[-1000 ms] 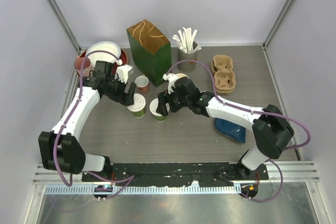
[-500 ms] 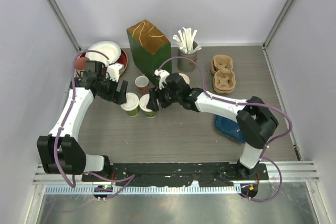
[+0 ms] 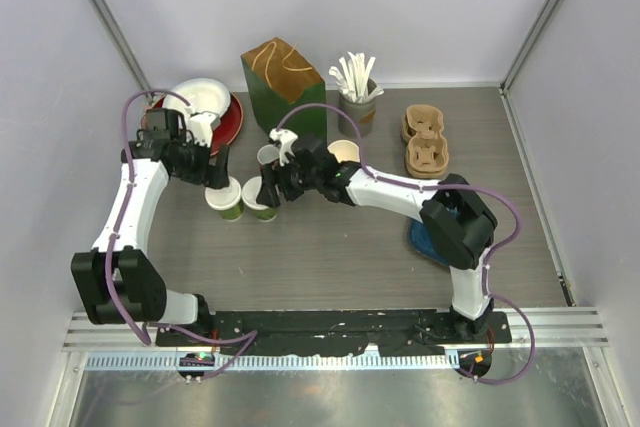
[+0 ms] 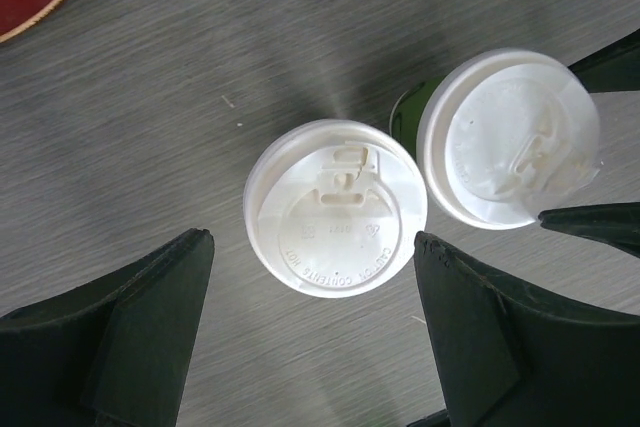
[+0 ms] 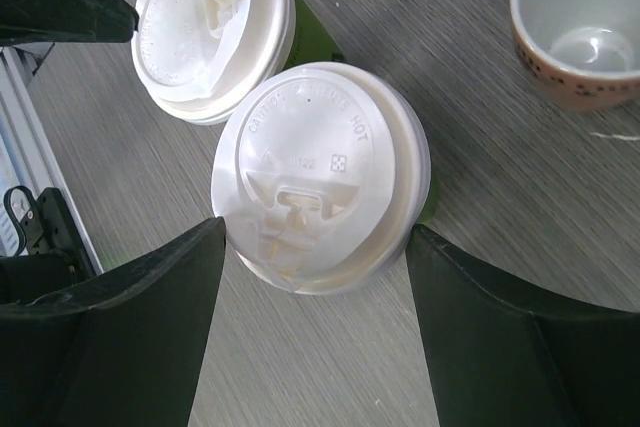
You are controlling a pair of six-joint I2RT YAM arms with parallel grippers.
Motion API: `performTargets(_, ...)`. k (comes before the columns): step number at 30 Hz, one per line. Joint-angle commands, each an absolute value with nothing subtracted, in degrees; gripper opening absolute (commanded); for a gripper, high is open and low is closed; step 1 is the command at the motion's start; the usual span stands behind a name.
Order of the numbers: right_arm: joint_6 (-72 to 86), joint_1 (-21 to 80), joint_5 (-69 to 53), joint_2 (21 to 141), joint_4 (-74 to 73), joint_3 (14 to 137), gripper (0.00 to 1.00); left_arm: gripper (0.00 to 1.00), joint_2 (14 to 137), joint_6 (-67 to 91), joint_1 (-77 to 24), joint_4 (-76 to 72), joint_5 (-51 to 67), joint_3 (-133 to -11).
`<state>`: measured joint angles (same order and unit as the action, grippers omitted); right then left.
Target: Pack the takeout coffee
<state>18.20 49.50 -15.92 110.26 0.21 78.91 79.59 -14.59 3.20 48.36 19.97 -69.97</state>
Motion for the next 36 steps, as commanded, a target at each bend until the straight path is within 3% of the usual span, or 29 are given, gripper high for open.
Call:
performTargets(1,17.7,50.2,-16.5,114.5,-1.5,83.0,0.77,0.86,78.2,-16.3,4.5,47.9,19.2,-72.9)
performTargets(17,18.5,52.9,-19.2,127.4,-4.0,101.2,0.77,0.86,74.8,-17.4,5.1,48.3,16.6,-74.6)
performTargets(28,15.3,53.2,-19.2,126.0,-8.8,107.0,0.91,0.86,74.9,-17.1,5.1,49.0,18.5,-75.3)
performTargets(36,12.4,52.9,-16.5,124.5,-11.5,109.2,0.93,0.86,75.3,-17.3,5.1,49.3,20.4,-75.9)
